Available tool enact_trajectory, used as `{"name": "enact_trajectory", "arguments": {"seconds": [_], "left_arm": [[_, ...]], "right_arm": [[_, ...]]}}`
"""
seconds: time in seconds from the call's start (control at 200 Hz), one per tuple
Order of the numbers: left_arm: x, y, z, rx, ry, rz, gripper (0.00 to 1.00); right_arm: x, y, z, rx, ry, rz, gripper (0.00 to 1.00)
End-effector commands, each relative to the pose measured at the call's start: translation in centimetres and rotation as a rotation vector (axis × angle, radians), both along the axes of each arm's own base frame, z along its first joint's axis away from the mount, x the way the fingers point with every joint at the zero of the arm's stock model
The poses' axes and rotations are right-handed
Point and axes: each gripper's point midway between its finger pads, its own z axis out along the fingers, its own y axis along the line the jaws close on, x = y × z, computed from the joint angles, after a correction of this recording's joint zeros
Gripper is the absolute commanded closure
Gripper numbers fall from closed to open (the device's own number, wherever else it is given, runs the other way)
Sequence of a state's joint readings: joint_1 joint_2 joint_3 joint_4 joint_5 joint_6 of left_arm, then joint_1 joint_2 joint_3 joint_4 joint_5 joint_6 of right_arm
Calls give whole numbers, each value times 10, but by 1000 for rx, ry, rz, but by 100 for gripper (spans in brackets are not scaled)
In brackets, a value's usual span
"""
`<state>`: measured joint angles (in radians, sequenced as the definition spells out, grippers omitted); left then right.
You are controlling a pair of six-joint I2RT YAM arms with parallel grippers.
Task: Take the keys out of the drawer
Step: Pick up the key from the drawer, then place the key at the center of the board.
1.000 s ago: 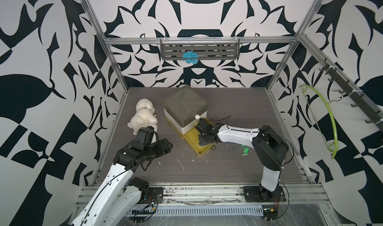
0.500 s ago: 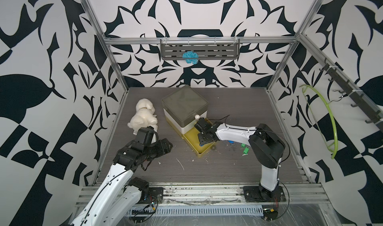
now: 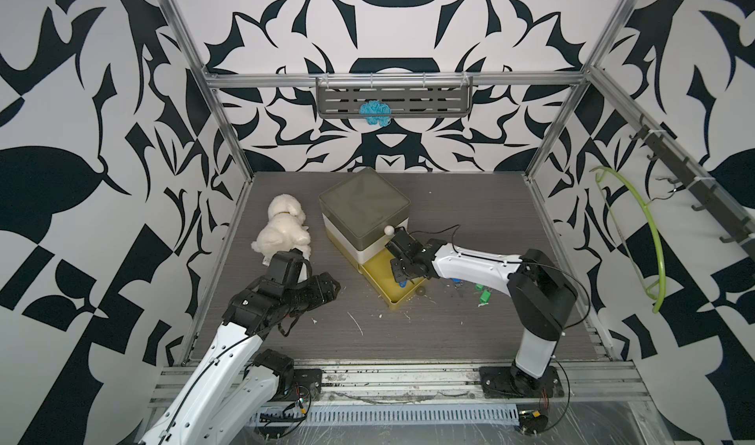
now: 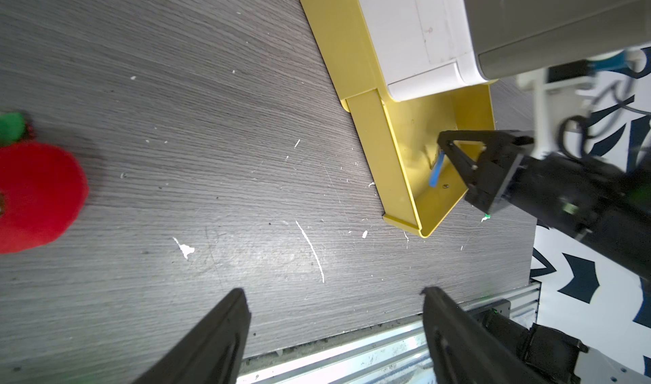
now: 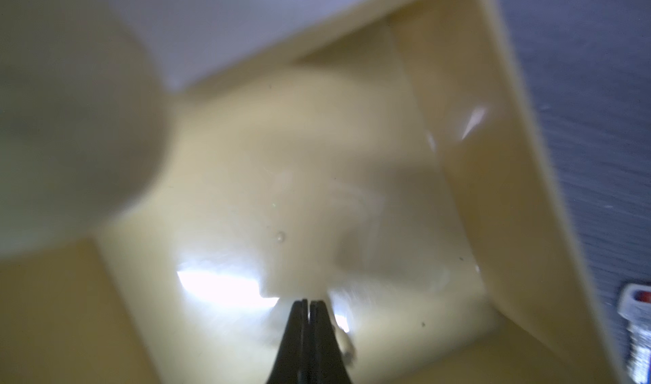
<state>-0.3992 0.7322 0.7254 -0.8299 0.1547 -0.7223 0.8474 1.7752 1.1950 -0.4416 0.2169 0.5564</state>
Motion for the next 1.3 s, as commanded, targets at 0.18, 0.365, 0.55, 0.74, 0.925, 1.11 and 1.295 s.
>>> {"name": "enact_trajectory", "arguments": {"seconds": [0.18, 0.365, 0.55, 0.74, 0.925, 1.11, 1.295], "left_arm": [[-3, -2, -2, -21, 0, -11, 17], [3, -8, 10, -45, -48, -35, 16], [6, -14, 14, -69, -60, -58, 16], [7, -21, 18, -102, -68, -78, 17], [10, -26, 22, -117, -73, -88, 16], [9, -27, 21, -121, -61, -90, 17], [8, -26, 22, -118, -55, -90, 17]], "right_arm": [[1, -12, 56, 120, -114, -112, 100], [-9, -36, 88, 159, -167, -178, 100], [-29, -79, 107, 176, -195, -289, 100], [-52, -129, 90, 199, -162, -426, 100], [-59, -152, 56, 243, -91, -513, 100], [-54, -157, 32, 244, -36, -533, 100], [-45, -156, 11, 222, 8, -538, 100]]}}
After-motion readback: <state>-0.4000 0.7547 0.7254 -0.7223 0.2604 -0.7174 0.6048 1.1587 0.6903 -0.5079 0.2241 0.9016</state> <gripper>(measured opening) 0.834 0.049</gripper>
